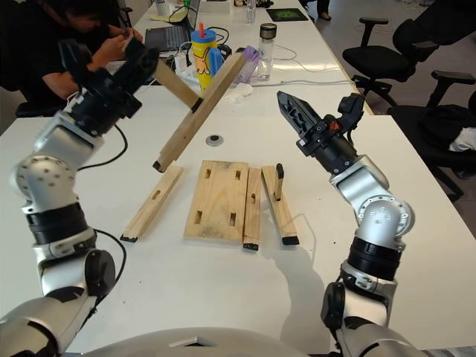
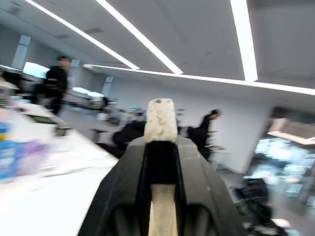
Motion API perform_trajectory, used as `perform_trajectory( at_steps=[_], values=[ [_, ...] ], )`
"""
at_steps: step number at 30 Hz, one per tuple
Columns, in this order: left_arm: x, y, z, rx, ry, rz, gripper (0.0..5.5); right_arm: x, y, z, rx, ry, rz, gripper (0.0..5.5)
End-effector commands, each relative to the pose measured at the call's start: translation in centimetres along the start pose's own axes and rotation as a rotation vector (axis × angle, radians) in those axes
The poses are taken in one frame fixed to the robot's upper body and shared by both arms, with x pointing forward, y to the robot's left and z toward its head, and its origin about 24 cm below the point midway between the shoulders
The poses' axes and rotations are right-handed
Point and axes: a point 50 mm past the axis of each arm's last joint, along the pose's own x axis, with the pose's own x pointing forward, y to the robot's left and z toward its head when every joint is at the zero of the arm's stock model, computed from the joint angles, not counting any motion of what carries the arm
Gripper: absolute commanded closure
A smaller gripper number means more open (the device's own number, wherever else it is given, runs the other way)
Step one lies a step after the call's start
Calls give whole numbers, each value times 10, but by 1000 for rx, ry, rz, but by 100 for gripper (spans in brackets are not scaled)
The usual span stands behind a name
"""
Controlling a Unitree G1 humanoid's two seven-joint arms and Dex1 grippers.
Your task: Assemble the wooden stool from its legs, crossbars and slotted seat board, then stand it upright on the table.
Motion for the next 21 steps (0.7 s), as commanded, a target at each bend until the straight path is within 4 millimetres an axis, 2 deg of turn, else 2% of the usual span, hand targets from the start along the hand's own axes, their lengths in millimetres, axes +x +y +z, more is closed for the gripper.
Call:
perform_trajectory(
  at_steps=[1, 2, 11, 14, 21],
  values=[
    [2, -14, 6, -174, 2, -168, 509, 3, 9, -2, 52, 109, 97, 156],
    [2, -15, 4, -204, 11, -186, 509, 5, 9, -3, 55, 115, 95, 140],
    [2, -16, -3, -344, 31, -244, 509, 1, 36, 10, 249, 93, 335, 138],
    [2, -16, -3, -378, 23, -255, 509, -2, 36, 12, 270, 92, 337, 138],
    [1, -22, -11, -418, 73, -288, 509, 2, 35, 12, 271, 68, 317, 138]
  ],
)
